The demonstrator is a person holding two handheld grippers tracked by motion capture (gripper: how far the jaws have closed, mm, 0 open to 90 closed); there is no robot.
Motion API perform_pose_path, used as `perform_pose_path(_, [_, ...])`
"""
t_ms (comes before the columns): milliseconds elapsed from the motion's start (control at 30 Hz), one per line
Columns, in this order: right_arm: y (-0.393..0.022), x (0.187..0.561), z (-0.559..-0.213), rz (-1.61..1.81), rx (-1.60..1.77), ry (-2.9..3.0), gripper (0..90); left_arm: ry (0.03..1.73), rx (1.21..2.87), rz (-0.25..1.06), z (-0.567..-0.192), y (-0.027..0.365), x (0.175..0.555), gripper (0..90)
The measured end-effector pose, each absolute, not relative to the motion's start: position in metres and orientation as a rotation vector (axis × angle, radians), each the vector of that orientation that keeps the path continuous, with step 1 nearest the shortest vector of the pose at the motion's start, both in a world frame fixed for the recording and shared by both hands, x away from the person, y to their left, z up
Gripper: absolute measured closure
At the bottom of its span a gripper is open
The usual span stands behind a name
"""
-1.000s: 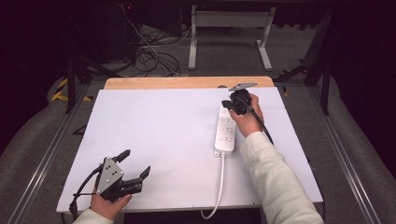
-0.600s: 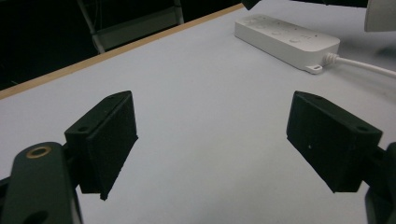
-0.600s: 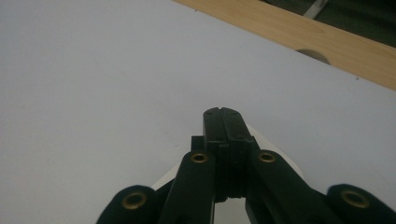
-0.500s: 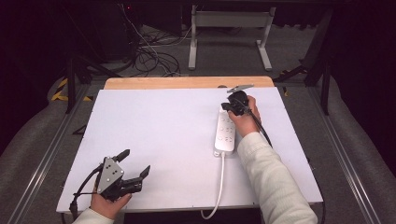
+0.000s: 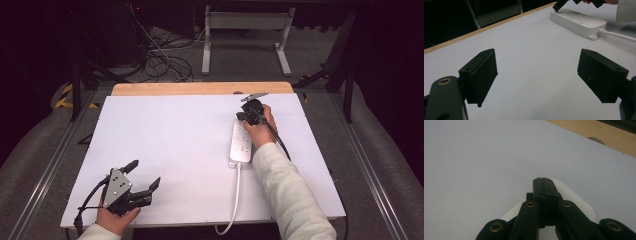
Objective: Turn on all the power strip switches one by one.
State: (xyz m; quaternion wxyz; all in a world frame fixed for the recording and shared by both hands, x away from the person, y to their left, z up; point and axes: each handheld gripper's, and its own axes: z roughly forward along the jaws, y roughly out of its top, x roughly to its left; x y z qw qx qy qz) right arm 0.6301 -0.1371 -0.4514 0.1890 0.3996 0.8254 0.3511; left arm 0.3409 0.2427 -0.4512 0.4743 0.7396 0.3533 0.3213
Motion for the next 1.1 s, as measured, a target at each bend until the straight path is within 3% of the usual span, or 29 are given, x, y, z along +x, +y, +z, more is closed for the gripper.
perform_pose_path(1100, [-0.1357,0.629,-0.4556,0.995,1.189,2.279,90.0,0.858,1.808,0.79,-0.4506,0.2434,0.34,16.5])
